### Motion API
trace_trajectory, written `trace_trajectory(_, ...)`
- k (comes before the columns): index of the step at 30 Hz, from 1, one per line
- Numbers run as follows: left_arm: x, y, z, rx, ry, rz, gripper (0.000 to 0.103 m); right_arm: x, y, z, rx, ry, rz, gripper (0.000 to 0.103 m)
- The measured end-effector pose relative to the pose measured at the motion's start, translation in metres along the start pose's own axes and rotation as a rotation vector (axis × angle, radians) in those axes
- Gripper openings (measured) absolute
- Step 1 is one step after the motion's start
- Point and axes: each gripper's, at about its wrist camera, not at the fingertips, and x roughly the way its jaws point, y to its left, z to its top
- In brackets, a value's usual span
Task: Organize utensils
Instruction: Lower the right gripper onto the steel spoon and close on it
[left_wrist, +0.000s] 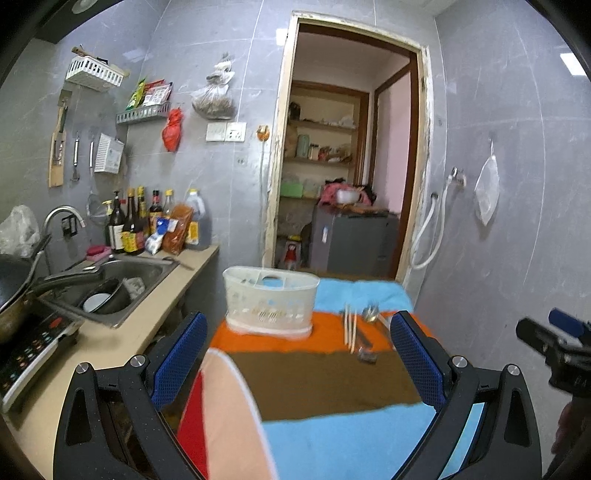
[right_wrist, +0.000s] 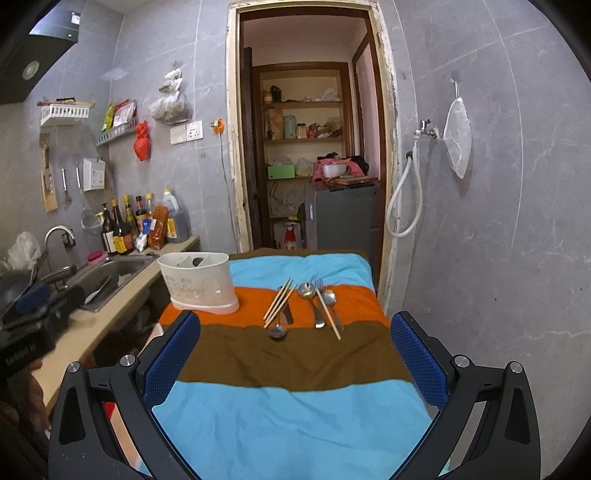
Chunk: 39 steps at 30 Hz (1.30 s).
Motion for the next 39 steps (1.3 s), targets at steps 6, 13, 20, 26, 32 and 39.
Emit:
trace_trajectory(6, 0.034, -0.013, 0.014, -0.018, 0.019, -0.048, 0.097, 0.009, -0.016, 0.014, -0.02, -0.071, -0.016, 0.103)
trace_trajectory(13, 0.099, -0.037, 0.014, 0.027, 0.112, -0.067, 0.097, 0.049, -0.049, 0.022, 0.004, -0.054, -0.025, 0.103)
trace_trajectory(20, 0.19, -0.063, 0.014, 0.089, 0.168, -0.088, 0.097, 0.138, -0.096, 0.025, 0.006, 0.059, -0.041, 0.103)
trace_trajectory(26, 0.275, -0.088, 0.0, 0.154, 0.23, -0.079, 0.097, 0.224, -0.129, 0.019, -0.015, 0.127, -0.019, 0.103)
trace_trajectory(32, 0.341, -0.099, -0.024, 0.151, 0.322, -0.065, 0.092, 0.303, -0.153, 0.005, 0.015, 0.221, 0.026, 0.095)
trace_trajectory(39, 0.408, -0.106, -0.05, 0.158, 0.472, -0.041, 0.051, 0.355, -0.163, -0.019, 0.016, 0.345, 0.086, 0.072)
